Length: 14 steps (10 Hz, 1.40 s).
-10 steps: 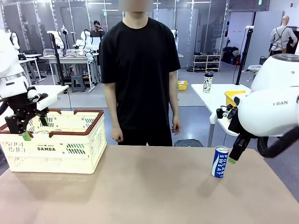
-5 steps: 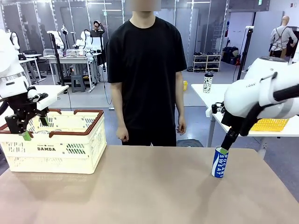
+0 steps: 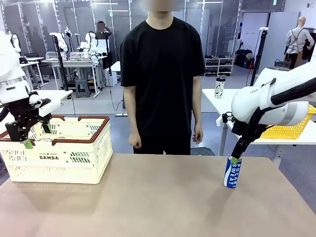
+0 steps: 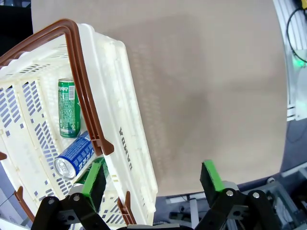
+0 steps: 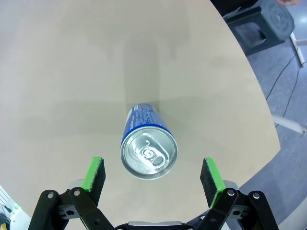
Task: Place the drinks into the Shopping basket.
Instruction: Pick up one drink and place it into the Shopping basket.
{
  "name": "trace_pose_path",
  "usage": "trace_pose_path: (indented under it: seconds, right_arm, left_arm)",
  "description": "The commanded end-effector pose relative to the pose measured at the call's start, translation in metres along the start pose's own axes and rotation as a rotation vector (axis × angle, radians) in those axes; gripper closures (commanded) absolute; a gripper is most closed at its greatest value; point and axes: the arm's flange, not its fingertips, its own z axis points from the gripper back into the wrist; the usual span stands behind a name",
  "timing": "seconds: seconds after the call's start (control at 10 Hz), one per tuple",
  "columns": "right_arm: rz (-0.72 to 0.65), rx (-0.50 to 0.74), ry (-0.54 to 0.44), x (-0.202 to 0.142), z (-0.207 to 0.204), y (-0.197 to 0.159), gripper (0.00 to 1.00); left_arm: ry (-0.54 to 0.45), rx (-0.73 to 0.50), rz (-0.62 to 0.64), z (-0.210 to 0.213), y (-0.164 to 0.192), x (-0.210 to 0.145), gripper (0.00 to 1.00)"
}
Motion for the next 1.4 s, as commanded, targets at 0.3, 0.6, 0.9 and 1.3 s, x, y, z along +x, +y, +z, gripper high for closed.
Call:
trace_pose_path:
  seconds: [0.3, 0.6, 0.9, 1.3]
  right_arm:
    - [0.013, 0.089, 0.009, 0.008, -0.020, -0.018, 0.00]
    - [0.018, 0.135, 0.016, 0.011, -0.039, -0.025, 0.00]
    - [0.007, 0.160, 0.035, 0.011, -0.049, -0.028, 0.00]
    - [0.028, 0.142, 0.061, 0.014, -0.054, -0.028, 0.34]
  left_arm:
    - [0.015, -0.001, 0.014, 0.002, -0.001, 0.002, 0.00]
    - [0.015, -0.001, 0.014, 0.002, -0.001, 0.002, 0.00]
    - [0.015, -0.001, 0.014, 0.002, -0.001, 0.002, 0.00]
    - [0.015, -0.001, 0.014, 0.002, -0.001, 0.002, 0.00]
